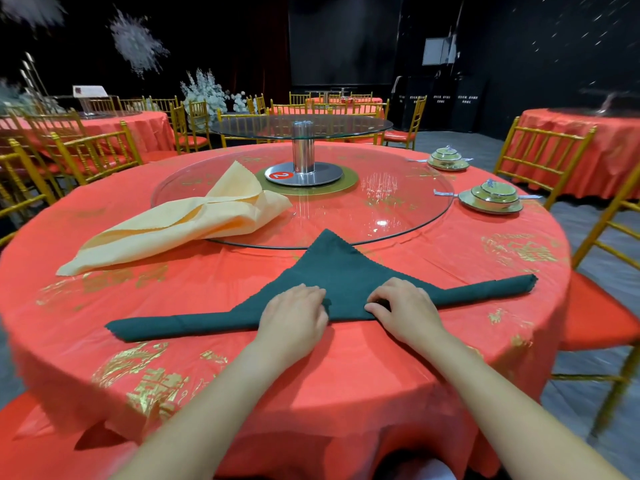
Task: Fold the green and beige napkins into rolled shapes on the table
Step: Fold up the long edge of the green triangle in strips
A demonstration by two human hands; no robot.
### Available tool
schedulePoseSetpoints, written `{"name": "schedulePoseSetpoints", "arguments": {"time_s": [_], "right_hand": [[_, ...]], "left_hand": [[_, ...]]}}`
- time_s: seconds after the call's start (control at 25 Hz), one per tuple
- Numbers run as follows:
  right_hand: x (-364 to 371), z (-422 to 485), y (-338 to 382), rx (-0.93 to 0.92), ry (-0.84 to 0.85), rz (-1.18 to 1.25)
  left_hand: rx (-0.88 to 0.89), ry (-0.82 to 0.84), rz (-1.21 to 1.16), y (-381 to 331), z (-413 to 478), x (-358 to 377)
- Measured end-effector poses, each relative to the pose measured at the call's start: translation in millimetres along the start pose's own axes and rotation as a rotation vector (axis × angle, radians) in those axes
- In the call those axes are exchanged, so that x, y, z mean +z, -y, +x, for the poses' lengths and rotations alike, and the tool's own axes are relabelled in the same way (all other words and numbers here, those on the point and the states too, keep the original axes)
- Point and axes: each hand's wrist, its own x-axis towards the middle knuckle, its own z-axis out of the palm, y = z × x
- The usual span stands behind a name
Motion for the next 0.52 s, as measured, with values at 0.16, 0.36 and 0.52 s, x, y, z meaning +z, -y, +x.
{"name": "schedulePoseSetpoints", "arguments": {"time_s": [0.16, 0.36, 0.52], "right_hand": [[-1.5, 0.6, 0.5, 0.019, 0.008, 0.016], [4.0, -2.1, 16.0, 0.072, -0.050, -0.058], [21.2, 8.7, 51.6, 0.045, -0.045, -0.094]], "left_hand": [[-0.186, 0.074, 0.055, -13.3, 12.6, 11.8], [-0.207, 0.222, 0.040, -10.8, 18.3, 23.1], [-0.222, 0.210, 0.044, -9.7, 17.8, 25.0]]}}
